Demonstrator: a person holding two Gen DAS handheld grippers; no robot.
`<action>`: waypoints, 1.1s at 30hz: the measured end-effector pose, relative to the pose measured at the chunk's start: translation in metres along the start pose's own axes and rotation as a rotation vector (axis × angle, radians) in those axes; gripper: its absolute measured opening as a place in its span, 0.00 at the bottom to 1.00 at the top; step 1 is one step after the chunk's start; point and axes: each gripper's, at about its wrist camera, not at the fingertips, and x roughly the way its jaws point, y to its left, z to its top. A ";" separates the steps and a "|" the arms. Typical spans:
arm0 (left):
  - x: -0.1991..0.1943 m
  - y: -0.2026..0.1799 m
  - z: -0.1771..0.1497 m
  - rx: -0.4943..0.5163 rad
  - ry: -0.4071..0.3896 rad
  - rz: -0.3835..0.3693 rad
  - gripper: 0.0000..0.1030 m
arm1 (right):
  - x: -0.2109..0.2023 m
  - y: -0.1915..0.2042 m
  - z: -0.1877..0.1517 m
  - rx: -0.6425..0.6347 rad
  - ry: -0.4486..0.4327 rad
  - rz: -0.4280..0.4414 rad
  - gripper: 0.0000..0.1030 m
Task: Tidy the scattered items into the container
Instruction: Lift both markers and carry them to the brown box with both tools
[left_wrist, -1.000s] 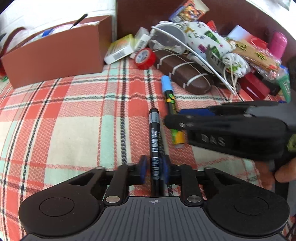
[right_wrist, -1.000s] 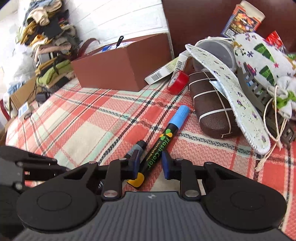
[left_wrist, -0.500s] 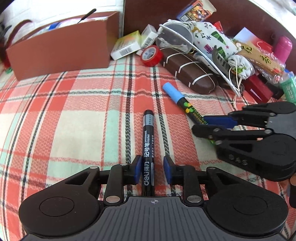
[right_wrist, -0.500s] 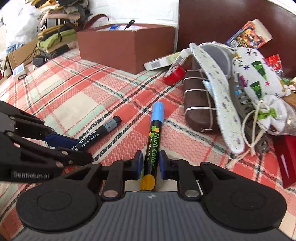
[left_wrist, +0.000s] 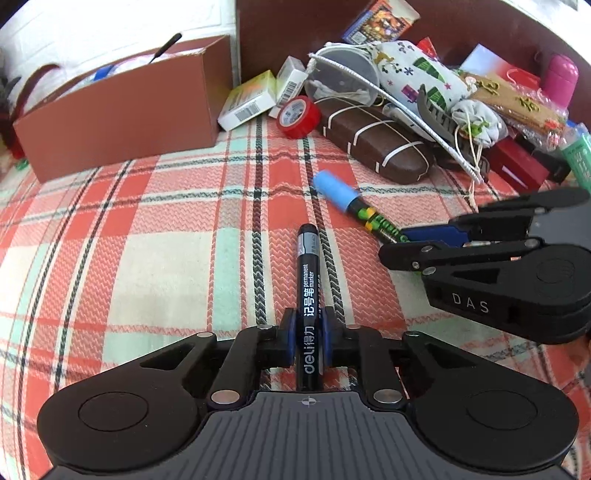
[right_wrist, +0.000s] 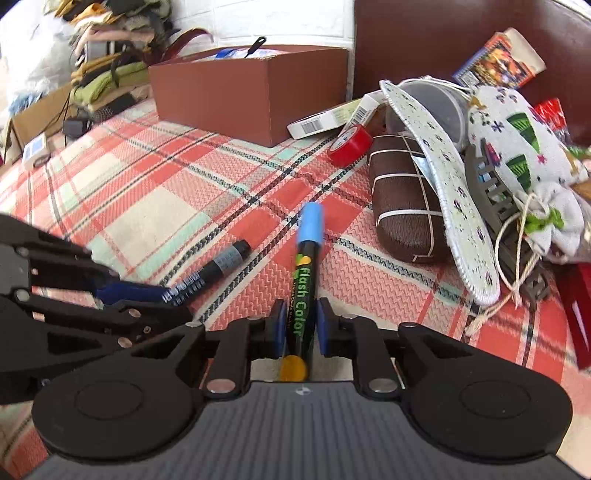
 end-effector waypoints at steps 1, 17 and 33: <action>-0.001 0.002 0.000 -0.012 0.002 -0.005 0.09 | -0.001 -0.001 0.000 0.022 -0.001 0.024 0.17; -0.044 0.040 0.024 -0.143 -0.126 -0.035 0.09 | -0.032 0.014 0.049 0.053 -0.088 0.226 0.17; -0.009 0.070 0.029 -0.165 -0.032 0.003 0.09 | 0.013 0.033 0.067 -0.105 0.046 0.167 0.17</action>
